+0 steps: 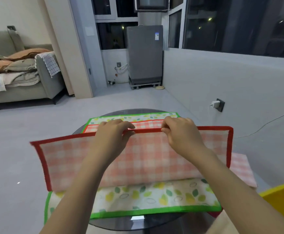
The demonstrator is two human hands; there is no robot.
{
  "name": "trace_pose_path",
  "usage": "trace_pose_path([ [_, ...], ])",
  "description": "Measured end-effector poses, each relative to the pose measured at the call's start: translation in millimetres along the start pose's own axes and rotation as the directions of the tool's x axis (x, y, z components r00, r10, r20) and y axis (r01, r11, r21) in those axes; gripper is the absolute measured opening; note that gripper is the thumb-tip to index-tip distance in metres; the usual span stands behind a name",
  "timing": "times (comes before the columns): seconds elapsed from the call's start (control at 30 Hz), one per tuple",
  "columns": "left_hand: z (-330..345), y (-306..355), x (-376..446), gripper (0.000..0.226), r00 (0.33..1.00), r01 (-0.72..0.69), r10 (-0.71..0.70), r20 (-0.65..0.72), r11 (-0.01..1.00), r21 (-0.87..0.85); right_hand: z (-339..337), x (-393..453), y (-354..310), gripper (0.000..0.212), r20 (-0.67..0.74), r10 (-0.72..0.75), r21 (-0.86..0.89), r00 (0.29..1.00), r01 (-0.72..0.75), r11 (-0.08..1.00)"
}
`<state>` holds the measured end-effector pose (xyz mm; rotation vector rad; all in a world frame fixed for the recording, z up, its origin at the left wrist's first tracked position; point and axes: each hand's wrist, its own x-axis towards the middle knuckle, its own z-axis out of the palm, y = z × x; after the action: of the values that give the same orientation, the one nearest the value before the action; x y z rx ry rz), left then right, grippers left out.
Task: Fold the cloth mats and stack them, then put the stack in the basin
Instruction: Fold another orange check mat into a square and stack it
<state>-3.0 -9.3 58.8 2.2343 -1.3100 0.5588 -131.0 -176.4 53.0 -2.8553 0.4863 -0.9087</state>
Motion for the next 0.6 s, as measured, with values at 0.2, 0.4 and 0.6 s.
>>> trace_pose_path([
  [0.2,51,-30,6,0.021,0.995,0.098,-0.098,0.023,0.995,0.002,56,13,21,0.007,0.003,0.055,0.09,0.998,-0.055,0.994],
  [0.4,89,-47,8,0.024,0.96,0.237,-0.222,0.169,0.969,-0.077,93,19,30,0.011,0.148,0.14,0.102,0.979,-0.156,0.982],
  [0.6,113,-50,5,0.027,0.935,0.297,-0.275,0.223,0.952,-0.071,109,19,33,0.015,0.215,0.189,0.048,0.958,-0.203,0.978],
])
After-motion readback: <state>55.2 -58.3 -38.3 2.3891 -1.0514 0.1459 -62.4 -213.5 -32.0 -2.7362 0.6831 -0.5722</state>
